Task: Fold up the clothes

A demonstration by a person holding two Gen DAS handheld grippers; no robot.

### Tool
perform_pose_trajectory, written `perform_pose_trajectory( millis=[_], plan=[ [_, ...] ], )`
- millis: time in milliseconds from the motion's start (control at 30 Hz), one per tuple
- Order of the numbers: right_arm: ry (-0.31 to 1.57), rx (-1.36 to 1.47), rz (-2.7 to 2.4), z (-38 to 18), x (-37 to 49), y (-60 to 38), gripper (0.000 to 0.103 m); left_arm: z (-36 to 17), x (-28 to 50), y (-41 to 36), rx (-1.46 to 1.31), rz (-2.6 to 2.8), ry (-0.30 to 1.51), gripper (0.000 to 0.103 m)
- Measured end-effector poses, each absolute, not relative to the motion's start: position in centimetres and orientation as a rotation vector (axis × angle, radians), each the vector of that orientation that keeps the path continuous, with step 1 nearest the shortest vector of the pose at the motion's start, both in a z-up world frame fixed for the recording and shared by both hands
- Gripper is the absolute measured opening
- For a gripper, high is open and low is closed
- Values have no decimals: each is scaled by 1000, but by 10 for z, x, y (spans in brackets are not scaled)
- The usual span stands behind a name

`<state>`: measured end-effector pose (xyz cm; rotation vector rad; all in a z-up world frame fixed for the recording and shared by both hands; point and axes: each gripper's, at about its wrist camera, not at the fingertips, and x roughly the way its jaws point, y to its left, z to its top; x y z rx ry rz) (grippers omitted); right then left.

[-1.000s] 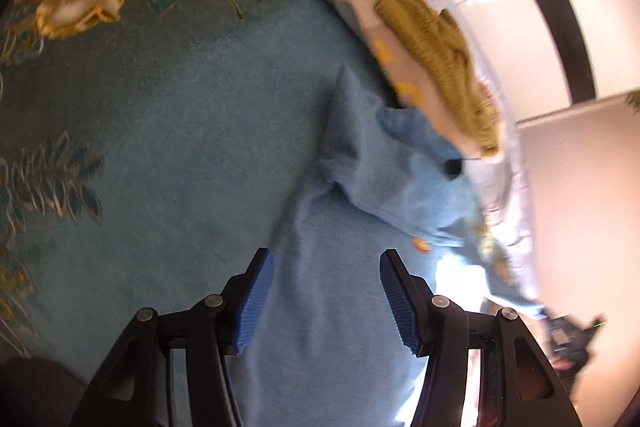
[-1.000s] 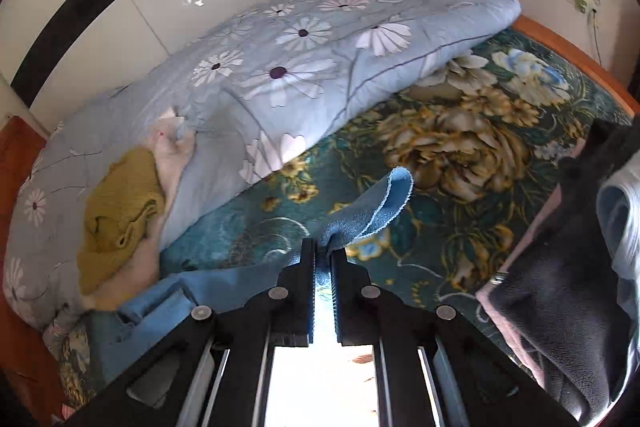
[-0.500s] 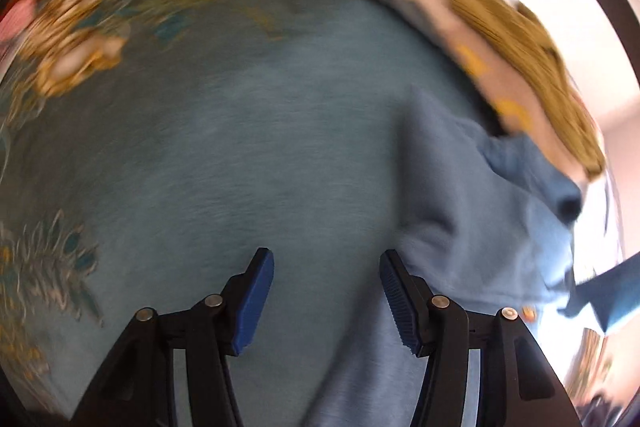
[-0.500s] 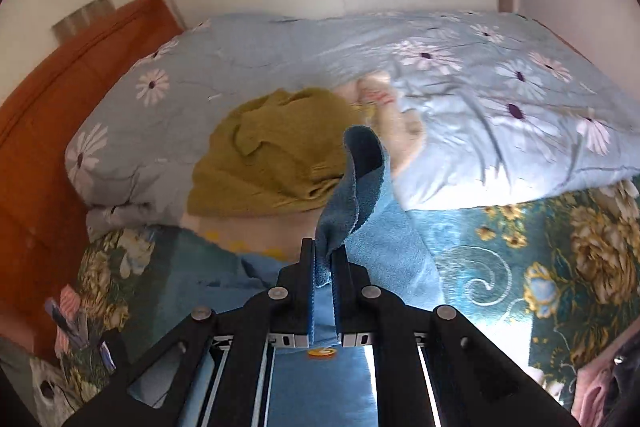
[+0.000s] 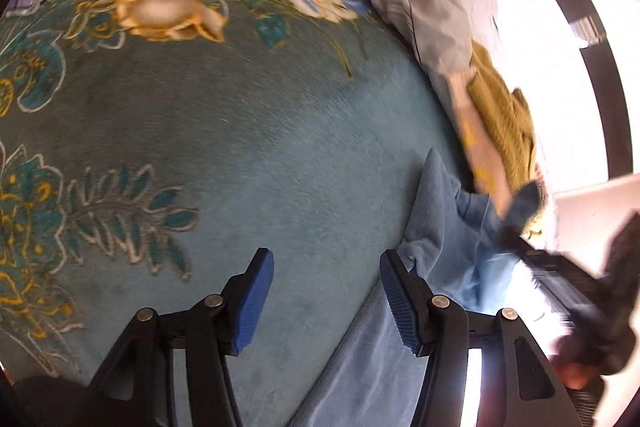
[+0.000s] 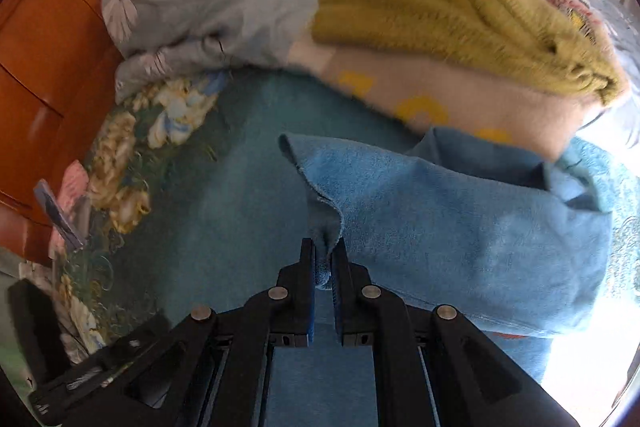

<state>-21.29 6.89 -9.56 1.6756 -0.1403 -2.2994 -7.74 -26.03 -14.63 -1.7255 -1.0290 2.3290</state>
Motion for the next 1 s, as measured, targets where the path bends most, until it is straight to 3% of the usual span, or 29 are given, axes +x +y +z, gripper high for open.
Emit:
perform_pose_trajectory(
  millis=[267,533,733,1000],
  plan=[
    [-127,1795,-2288,-127,-218,50,11,-155,-77,-259,-1761,2293,-1056,60],
    [-185,1665,-2170,-101,-205,52,23,-159,-65,-227,-1836,2202,-875,60],
    [-381,1678,-2294,-80,-164,159,36,-162,-56,-202,-1885,2125,-734,60],
    [-705,2048,-2332,-146,-11,312,37,-187,-19,-162,-2010,1992,-472,62]
  ],
)
